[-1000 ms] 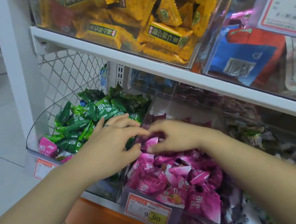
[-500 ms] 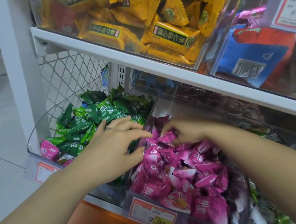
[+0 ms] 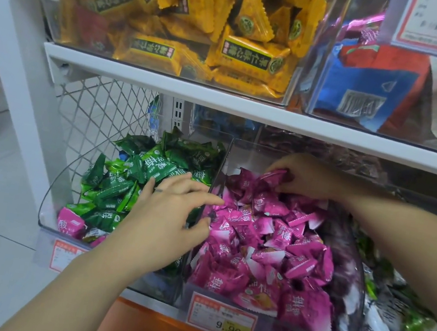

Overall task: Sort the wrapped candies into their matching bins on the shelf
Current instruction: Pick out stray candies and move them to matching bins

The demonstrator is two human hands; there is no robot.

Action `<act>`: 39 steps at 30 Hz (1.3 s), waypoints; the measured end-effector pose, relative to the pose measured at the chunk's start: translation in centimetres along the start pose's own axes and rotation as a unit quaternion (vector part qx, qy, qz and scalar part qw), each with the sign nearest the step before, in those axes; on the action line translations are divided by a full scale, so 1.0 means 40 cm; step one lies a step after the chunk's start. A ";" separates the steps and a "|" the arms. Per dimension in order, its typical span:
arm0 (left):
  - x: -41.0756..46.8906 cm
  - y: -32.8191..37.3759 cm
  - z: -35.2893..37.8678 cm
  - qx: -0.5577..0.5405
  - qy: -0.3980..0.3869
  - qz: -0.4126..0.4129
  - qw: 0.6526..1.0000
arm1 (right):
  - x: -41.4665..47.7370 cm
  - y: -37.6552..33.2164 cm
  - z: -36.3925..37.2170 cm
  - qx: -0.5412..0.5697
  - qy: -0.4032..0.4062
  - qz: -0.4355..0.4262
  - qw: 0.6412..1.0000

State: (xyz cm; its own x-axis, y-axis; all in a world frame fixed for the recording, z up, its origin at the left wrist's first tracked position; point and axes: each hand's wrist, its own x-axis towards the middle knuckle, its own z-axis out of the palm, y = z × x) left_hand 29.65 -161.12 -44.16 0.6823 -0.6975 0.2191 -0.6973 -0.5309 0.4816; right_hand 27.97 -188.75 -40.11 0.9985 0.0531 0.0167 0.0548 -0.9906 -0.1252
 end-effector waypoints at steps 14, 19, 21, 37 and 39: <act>0.002 0.024 0.007 0.048 0.063 0.030 0.996 | -0.218 -0.076 -0.047 0.090 0.107 0.109 0.984; 0.018 0.087 0.033 0.004 0.065 0.110 0.992 | -0.373 -0.072 0.010 0.121 0.137 0.180 0.967; 0.038 0.127 0.049 -0.019 0.035 0.139 0.990 | -0.398 -0.075 0.037 0.137 0.136 0.178 0.965; 0.309 0.299 0.174 0.196 -0.340 0.107 0.914 | -0.409 -0.037 0.059 0.271 0.166 0.143 0.937; 0.319 0.292 0.154 0.216 -0.360 0.090 0.903 | -0.412 -0.036 0.058 0.286 0.167 0.143 0.933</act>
State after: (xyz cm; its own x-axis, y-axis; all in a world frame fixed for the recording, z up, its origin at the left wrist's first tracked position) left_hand 28.86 -179.20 -40.95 0.3392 -0.8407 -0.4221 -0.9090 -0.4085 0.0833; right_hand 11.48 -187.91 -42.53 0.9198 -0.3394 0.1970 -0.1214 -0.7236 -0.6795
